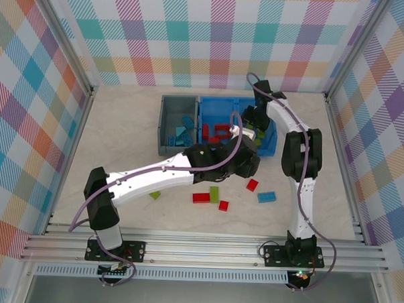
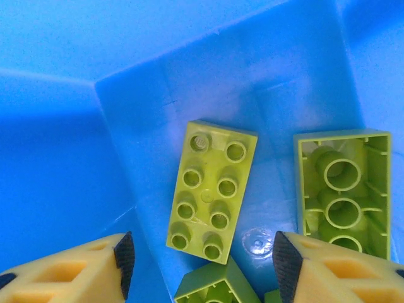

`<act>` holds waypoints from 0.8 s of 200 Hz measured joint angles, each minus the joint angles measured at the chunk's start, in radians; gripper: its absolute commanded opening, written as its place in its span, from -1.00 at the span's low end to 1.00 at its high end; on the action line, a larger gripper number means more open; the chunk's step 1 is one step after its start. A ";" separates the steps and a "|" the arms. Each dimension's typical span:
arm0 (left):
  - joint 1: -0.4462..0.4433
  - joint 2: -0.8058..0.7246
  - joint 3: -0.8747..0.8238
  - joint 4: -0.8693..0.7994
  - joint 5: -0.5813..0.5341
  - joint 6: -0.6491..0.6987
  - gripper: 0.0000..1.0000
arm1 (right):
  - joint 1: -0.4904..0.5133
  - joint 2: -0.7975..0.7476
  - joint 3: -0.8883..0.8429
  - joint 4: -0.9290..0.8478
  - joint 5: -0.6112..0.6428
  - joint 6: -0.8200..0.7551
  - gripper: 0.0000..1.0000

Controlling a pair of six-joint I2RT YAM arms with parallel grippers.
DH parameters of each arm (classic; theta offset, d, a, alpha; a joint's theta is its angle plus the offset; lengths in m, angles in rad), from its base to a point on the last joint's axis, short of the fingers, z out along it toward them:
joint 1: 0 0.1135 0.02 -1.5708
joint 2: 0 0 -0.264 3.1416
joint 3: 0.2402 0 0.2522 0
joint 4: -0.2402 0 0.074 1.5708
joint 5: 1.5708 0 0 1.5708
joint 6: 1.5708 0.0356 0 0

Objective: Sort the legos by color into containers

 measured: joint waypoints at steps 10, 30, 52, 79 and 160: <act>-0.005 -0.003 -0.017 0.000 0.000 0.000 0.36 | 0.001 -0.025 -0.010 0.003 0.000 -0.008 0.20; -0.009 -0.012 -0.057 -0.001 0.005 -0.002 0.36 | 0.010 -0.132 -0.060 0.005 0.006 -0.026 0.17; -0.009 -0.013 -0.085 -0.002 0.032 -0.003 0.37 | 0.029 -0.343 -0.153 0.028 0.026 -0.039 0.17; -0.012 -0.003 -0.103 0.008 0.105 0.020 0.39 | 0.046 -0.696 -0.334 0.064 0.052 -0.045 0.22; -0.028 0.398 0.104 0.023 0.271 0.307 0.46 | 0.040 -1.590 -0.773 -0.048 -0.004 0.027 0.71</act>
